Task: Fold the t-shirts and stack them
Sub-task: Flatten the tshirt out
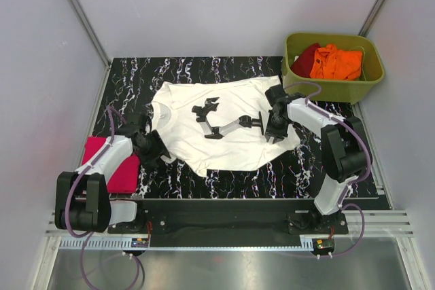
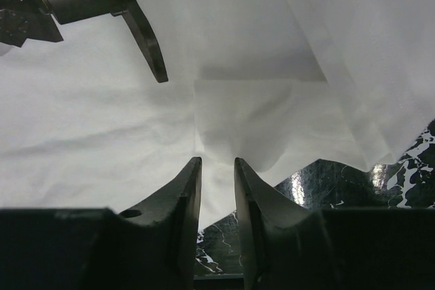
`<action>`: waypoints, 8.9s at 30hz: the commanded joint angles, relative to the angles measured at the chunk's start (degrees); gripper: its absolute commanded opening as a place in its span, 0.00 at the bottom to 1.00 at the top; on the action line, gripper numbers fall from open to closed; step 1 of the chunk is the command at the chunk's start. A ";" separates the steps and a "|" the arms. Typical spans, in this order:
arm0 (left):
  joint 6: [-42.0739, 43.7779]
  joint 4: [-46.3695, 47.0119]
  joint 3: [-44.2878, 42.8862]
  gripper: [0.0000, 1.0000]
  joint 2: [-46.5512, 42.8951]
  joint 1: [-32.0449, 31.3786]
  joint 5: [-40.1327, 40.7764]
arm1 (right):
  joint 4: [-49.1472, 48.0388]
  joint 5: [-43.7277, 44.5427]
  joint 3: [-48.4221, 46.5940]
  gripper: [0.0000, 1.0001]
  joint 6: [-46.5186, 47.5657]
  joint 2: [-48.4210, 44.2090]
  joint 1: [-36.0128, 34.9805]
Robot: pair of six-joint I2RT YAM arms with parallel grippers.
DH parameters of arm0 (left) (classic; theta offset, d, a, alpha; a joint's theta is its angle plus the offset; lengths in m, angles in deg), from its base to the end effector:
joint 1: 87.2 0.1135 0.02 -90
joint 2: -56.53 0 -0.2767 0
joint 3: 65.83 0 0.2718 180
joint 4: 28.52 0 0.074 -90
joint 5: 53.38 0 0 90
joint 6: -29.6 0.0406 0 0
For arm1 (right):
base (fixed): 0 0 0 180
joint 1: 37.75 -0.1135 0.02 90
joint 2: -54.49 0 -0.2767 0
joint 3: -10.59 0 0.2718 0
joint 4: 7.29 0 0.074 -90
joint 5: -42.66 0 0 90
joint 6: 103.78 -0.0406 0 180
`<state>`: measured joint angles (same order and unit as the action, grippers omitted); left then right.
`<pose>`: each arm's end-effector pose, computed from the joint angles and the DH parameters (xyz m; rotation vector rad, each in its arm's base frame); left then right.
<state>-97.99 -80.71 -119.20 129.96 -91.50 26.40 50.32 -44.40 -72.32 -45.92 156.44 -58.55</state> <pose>0.2300 -0.0245 0.1769 -0.7888 2.7793 -0.4025 0.3379 0.1261 0.1841 0.2961 2.8940 0.0849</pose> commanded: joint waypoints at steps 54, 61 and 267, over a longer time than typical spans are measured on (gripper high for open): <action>6.20 0.34 -11.57 0.00 -2.59 -0.97 9.25 | 11.65 4.97 -1.75 0.00 3.23 -15.47 -0.65; 10.60 2.52 -31.42 0.00 15.49 -6.77 4.52 | 12.00 4.79 -3.32 0.00 2.52 -13.98 -0.30; 5.06 1.71 -9.45 0.00 -38.46 4.65 8.37 | -7.14 -1.01 14.62 0.00 -6.61 -33.92 7.26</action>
<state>-95.34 -79.66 -121.83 90.22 -86.40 30.84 44.88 -47.79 -54.48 -50.51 126.78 -51.40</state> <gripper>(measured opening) 0.012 0.010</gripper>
